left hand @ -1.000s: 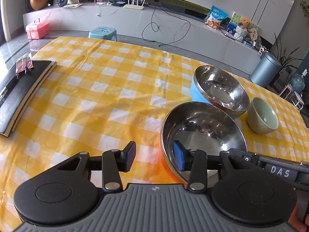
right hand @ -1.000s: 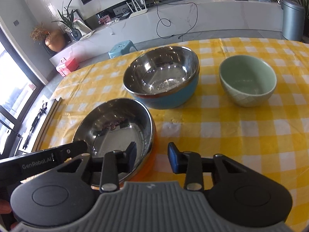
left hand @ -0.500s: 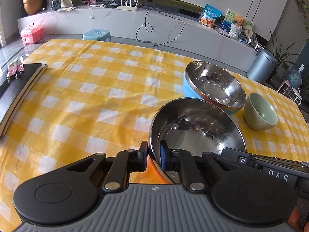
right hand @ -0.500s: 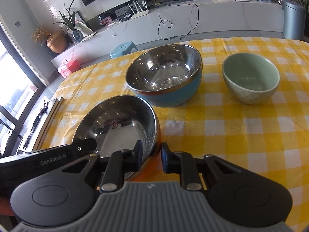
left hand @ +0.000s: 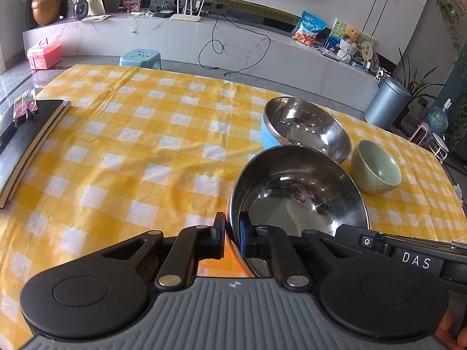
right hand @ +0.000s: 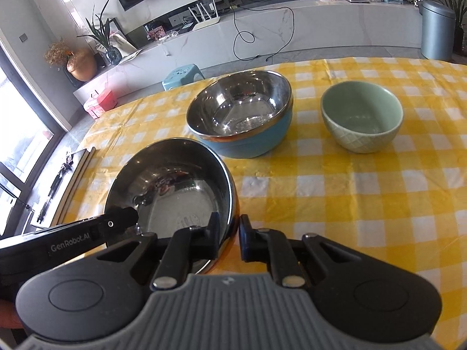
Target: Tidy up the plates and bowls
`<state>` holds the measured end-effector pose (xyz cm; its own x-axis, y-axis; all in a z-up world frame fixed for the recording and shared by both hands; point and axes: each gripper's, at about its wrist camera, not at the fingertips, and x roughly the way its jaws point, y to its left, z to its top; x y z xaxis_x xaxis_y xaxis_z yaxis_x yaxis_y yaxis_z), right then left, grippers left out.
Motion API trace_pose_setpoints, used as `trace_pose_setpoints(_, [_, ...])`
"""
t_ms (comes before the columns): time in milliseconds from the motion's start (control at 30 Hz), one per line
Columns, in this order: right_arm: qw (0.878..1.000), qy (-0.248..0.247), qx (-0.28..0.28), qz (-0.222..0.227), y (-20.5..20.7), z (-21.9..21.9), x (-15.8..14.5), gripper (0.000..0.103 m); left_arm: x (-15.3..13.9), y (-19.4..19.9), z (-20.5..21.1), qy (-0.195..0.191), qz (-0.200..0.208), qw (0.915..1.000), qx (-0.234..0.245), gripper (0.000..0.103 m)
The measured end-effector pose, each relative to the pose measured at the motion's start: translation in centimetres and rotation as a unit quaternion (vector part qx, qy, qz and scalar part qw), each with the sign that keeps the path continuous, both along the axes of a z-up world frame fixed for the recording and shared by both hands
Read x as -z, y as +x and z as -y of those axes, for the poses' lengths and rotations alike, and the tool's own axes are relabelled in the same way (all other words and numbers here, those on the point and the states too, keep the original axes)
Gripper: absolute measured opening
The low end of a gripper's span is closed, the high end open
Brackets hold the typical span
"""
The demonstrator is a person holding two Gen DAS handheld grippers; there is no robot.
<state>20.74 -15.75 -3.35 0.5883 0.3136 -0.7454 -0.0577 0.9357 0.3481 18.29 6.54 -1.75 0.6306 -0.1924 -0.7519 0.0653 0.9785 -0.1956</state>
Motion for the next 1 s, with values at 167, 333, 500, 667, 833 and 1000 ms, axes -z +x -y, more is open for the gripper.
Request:
trace_pose_setpoints(167, [1.000, 0.000, 0.003, -0.002, -1.5, 1.4, -1.0, 0.009, -1.3, -1.6, 1.6, 0.002, -0.002, 1.0000, 0.007, 0.010])
trace_pose_setpoints(333, [1.000, 0.003, 0.007, -0.011, -3.2, 3.4, -2.1, 0.008, -1.9, -3.4, 3.4, -0.005, -0.013, 0.9999, 0.001, 0.010])
trace_pose_setpoints(500, [1.000, 0.000, 0.011, -0.021, -4.8, 5.5, -2.9, 0.007, -1.9, -5.2, 5.1, -0.019, -0.031, 0.9993, -0.005, 0.011])
trace_pose_setpoints(667, [0.999, 0.008, 0.010, -0.038, -6.3, 7.7, -3.0, 0.007, -2.0, -6.4, 6.9, -0.021, -0.048, 0.9986, -0.001, 0.011])
trace_pose_setpoints(833, [0.999, -0.004, 0.010, -0.040, -7.6, 9.3, -3.1, 0.006, -1.9, -7.6, 8.8, -0.005, -0.057, 0.9982, 0.017, 0.011])
trace_pose_setpoints(1000, [0.999, -0.009, 0.011, -0.038, -8.8, 10.2, -3.4, 0.006, -1.5, -8.6, 9.9, 0.003, -0.068, 0.9973, 0.027, 0.012])
